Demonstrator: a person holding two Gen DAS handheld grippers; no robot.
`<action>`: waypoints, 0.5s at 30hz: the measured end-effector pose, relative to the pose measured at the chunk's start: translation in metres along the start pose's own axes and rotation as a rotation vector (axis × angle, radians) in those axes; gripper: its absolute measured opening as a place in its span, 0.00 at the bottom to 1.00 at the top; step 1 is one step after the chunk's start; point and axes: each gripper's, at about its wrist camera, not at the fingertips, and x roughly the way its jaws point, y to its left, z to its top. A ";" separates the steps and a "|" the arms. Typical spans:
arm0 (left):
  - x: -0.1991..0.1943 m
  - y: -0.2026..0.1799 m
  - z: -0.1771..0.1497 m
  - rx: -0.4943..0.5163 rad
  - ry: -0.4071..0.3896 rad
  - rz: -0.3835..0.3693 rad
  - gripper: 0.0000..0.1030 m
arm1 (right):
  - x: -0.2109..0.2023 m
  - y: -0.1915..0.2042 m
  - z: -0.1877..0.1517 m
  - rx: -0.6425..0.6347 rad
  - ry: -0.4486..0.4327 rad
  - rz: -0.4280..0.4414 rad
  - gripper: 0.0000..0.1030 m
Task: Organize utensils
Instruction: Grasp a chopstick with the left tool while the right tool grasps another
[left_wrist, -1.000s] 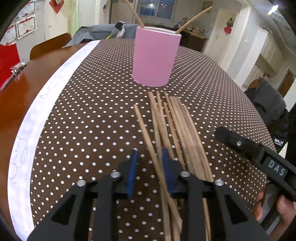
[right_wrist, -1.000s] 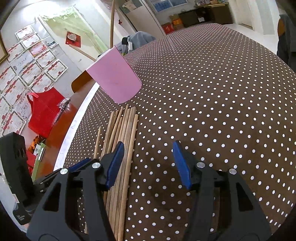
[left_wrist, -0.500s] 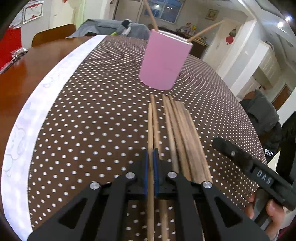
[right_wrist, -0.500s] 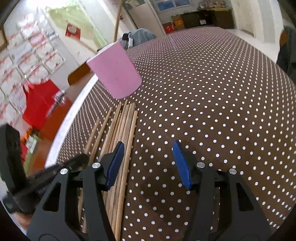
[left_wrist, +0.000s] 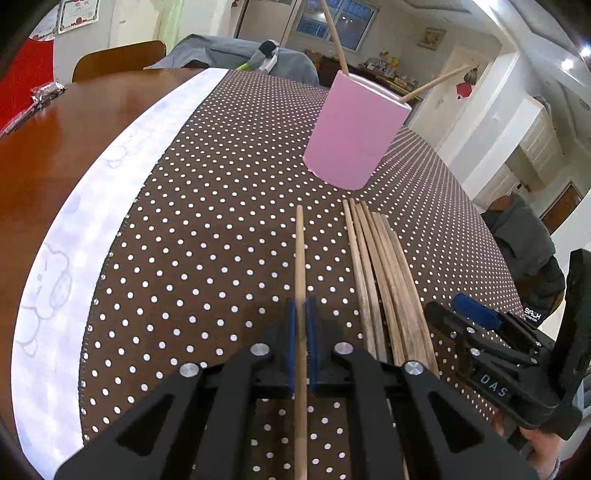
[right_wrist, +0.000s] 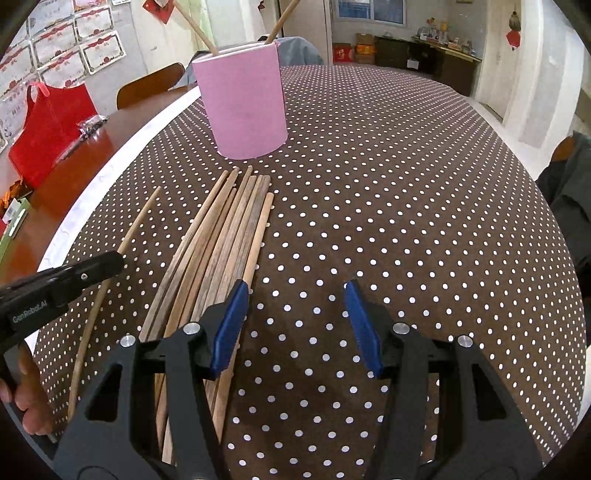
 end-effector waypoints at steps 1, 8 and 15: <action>0.000 0.000 0.001 0.001 0.000 0.000 0.06 | 0.001 0.004 0.002 -0.006 0.004 -0.002 0.53; 0.000 -0.002 0.008 0.017 -0.006 0.000 0.06 | 0.009 0.026 0.018 -0.077 0.049 -0.049 0.53; 0.003 -0.006 0.016 0.030 -0.006 0.008 0.06 | 0.024 0.029 0.035 -0.102 0.112 -0.062 0.53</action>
